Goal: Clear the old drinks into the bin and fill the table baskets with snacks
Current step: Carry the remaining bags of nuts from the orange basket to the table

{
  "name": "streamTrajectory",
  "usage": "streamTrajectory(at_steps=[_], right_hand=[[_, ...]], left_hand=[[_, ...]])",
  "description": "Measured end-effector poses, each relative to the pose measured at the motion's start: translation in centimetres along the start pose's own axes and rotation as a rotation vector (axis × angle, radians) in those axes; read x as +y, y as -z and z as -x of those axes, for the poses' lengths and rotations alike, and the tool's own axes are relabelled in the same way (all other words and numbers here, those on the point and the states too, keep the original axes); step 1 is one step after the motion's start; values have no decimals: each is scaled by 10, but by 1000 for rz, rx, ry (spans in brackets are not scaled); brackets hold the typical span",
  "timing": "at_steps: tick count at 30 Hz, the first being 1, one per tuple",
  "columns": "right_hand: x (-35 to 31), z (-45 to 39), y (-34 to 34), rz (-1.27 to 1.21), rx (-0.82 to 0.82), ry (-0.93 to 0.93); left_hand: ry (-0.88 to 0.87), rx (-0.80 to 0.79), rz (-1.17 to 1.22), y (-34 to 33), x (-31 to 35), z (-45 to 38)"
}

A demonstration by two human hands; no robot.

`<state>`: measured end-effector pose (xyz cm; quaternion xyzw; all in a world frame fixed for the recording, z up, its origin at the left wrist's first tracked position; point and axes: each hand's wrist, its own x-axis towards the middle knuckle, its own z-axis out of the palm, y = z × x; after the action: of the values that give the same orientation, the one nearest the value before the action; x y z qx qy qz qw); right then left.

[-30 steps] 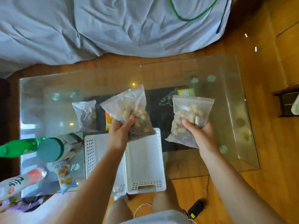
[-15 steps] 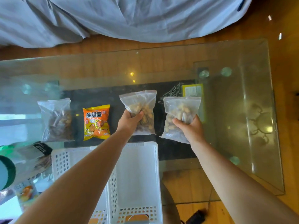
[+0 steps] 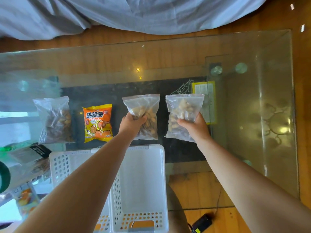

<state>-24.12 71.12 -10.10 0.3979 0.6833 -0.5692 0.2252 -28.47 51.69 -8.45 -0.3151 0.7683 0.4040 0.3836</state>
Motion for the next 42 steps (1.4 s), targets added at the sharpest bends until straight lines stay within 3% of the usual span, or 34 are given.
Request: streamTrajectory(at_steps=[4, 16, 19, 22, 26, 37, 42], right_hand=[[2, 4, 3, 84, 66, 44], [-16, 44, 17, 128, -9, -18], [-30, 75, 16, 122, -52, -7], [-43, 112, 5, 109, -151, -47], [-48, 165, -24, 267, -321, -72], [-11, 286, -119, 709, -534, -27], [13, 344, -175, 853, -580, 1]], left_hand=[[35, 28, -46, 4, 1, 0], [-26, 73, 51, 28, -7, 45], [-79, 91, 172, 39, -15, 77], [-38, 11, 443, 55, -32, 122], [12, -52, 644, 76, -82, 180], [358, 318, 1005, 112, -298, 311], [492, 436, 1273, 128, -400, 355]])
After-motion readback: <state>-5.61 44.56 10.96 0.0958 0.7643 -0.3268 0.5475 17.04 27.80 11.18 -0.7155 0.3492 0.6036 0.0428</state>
